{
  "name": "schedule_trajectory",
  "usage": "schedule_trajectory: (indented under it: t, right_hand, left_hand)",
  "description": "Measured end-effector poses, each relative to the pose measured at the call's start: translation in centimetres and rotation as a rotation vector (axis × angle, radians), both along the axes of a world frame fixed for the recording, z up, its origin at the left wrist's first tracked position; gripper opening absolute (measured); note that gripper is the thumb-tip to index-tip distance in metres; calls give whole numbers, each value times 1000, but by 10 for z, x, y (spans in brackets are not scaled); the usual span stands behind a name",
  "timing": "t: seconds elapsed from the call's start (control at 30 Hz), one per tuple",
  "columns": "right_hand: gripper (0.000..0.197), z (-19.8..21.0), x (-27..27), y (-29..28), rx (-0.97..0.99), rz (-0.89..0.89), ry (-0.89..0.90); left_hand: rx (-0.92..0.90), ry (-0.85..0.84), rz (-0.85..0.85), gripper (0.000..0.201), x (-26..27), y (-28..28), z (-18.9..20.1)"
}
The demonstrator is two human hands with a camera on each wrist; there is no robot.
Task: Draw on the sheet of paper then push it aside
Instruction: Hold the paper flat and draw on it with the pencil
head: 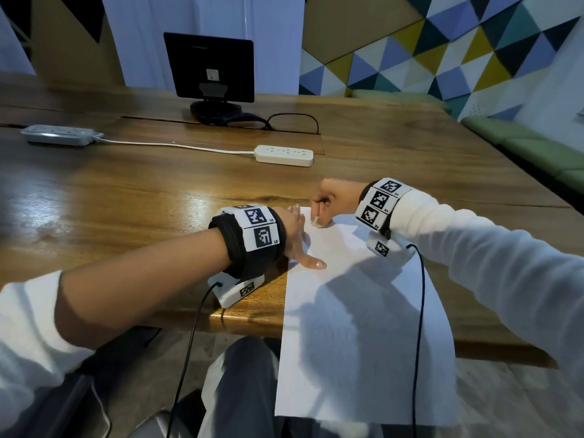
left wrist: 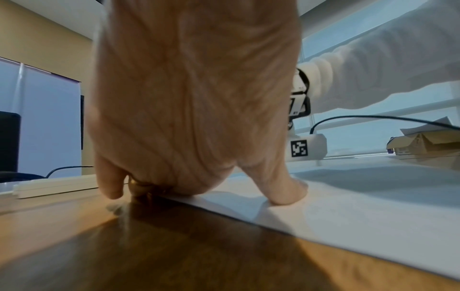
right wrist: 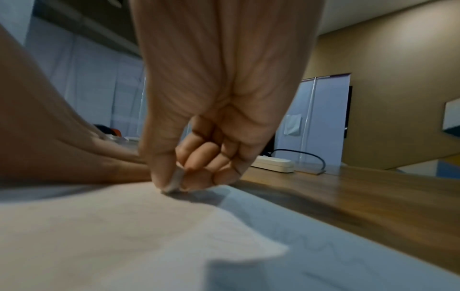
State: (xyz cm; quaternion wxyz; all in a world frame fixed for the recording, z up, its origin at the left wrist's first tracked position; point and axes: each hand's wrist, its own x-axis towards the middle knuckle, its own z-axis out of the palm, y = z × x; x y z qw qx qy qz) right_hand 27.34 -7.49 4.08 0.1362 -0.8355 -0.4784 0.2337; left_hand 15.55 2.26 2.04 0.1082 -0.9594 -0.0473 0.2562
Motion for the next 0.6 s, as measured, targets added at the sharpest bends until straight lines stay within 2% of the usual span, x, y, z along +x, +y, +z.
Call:
schedule_trajectory:
  t: [0.03, 0.13, 0.3, 0.4, 0.47, 0.53, 0.6]
  right_hand:
    - [7, 1, 1, -1, 3, -9, -4]
    - [6, -4, 1, 1, 99, -77, -174]
    - [5, 1, 0, -8, 9, -6, -42]
    - [9, -3, 4, -4, 109, -75, -206]
    - [4, 0, 3, -5, 51, -32, -125]
    - [8, 4, 4, -8, -34, 37, 9]
    - [9, 4, 5, -8, -10, 9, -32]
  left_hand:
    - [12, 6, -2, 121, 0, -1, 1]
    - [31, 35, 0, 118, 0, -5, 2]
    - [22, 25, 10, 120, 2, -4, 2]
    - [28, 19, 2, 120, 1, -5, -1]
    - [43, 9, 0, 120, 2, -6, -2]
    - [48, 25, 6, 120, 2, -6, -1]
    - [49, 31, 5, 120, 3, -6, 1]
